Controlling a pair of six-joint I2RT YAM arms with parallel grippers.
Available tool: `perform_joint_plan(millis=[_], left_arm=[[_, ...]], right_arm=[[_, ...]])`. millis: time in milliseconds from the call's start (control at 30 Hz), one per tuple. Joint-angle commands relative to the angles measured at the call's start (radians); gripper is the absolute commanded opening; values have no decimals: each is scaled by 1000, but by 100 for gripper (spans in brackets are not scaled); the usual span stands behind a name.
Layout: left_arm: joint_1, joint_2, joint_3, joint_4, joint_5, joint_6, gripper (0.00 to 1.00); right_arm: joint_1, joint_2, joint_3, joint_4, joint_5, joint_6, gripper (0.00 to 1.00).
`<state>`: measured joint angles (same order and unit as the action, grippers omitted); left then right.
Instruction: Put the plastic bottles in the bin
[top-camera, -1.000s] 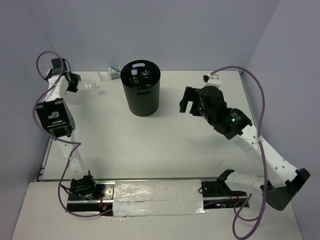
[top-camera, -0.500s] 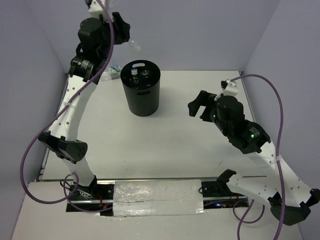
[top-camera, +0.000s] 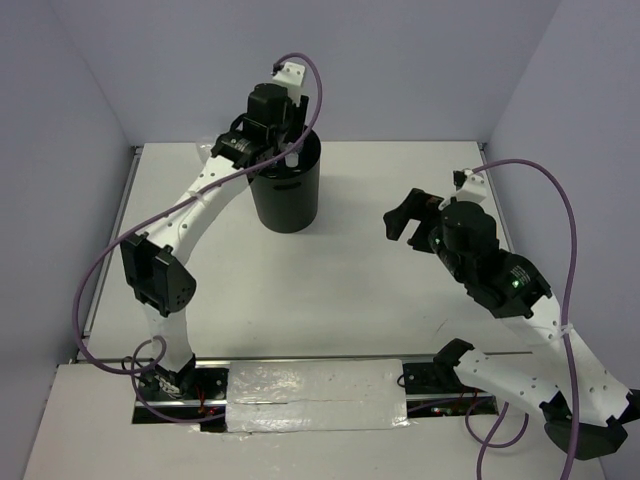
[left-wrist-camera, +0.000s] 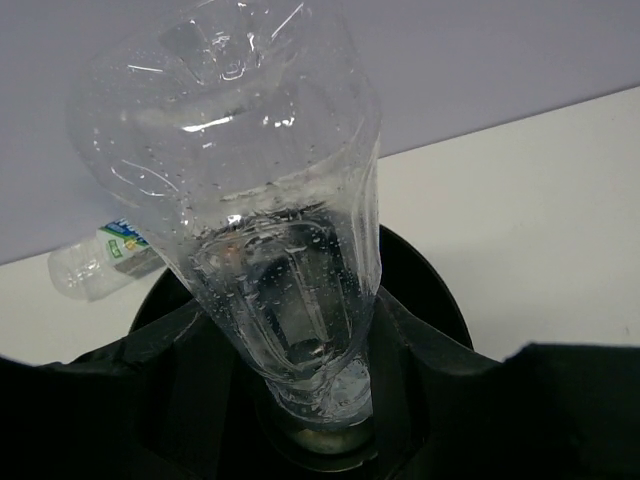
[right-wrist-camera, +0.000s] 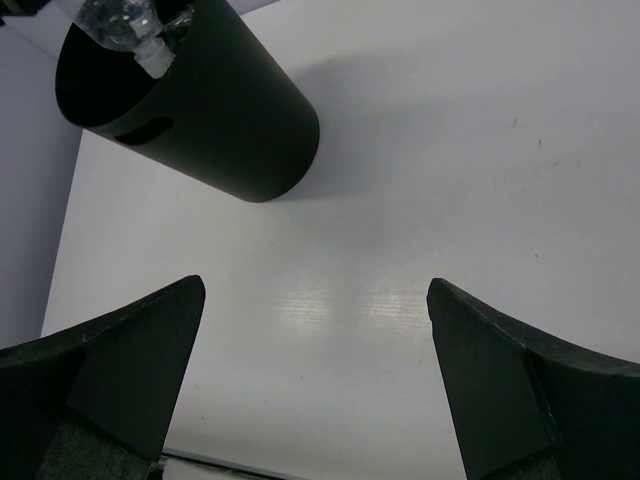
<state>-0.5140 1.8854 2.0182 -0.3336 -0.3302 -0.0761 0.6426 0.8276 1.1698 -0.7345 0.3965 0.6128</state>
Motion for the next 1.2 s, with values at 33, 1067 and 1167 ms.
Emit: perform_joint_plan(millis=[33,1067,1167], left_arm=[[-15,-83,-96,76,-23,-1,53],[683,49,-87,-239,298,-999,99],[684,96,-168,-112,322,-1134,99]], right_arm=[[-4,-12,1,-5,13,10,100],[-4,67,-25,56,-22,5,100],[-4,85,-15,57,-28,10,100]])
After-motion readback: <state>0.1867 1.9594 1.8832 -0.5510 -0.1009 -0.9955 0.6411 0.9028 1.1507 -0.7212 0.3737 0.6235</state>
